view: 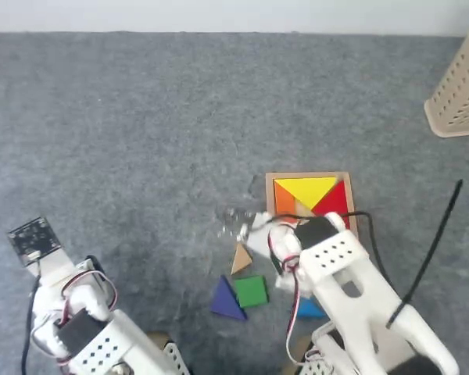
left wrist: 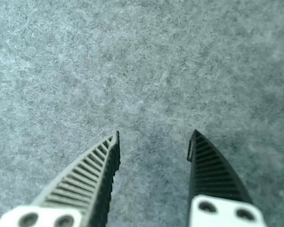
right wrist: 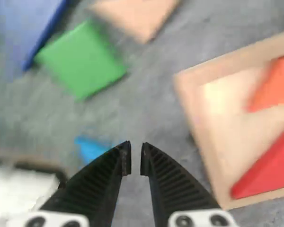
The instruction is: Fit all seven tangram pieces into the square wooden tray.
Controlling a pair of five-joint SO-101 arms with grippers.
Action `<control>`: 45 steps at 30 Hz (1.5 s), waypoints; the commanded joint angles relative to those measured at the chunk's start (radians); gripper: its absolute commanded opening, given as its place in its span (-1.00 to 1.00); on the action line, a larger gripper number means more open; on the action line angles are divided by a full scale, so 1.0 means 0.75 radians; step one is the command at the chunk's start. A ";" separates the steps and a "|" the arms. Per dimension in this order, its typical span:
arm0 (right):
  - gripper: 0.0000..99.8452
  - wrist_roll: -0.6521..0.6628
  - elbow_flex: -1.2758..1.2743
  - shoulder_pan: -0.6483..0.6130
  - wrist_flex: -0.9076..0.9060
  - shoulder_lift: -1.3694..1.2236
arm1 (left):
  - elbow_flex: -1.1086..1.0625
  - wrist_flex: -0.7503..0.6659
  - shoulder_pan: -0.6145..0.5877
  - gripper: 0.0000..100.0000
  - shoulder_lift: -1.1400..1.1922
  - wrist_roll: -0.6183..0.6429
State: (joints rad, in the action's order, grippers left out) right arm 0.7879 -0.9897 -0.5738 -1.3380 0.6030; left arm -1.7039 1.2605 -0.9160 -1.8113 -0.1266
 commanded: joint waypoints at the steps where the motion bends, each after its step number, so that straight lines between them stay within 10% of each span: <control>1: -0.87 0.211 -0.045 -0.021 -0.107 0.060 | 0.026 0.004 0.002 -0.55 -0.014 0.012; 20: -0.66 0.270 -0.133 -0.107 0.101 -0.349 | 0.026 0.004 0.002 -0.55 -0.014 0.012; 45: -0.96 -0.270 0.293 -0.089 0.267 -0.449 | 0.026 0.004 0.002 -0.55 -0.014 0.012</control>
State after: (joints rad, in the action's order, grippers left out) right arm 0.6345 -0.8500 -0.6506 -1.1523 0.2593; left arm -1.7039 1.2605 -0.9160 -1.8113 -0.1266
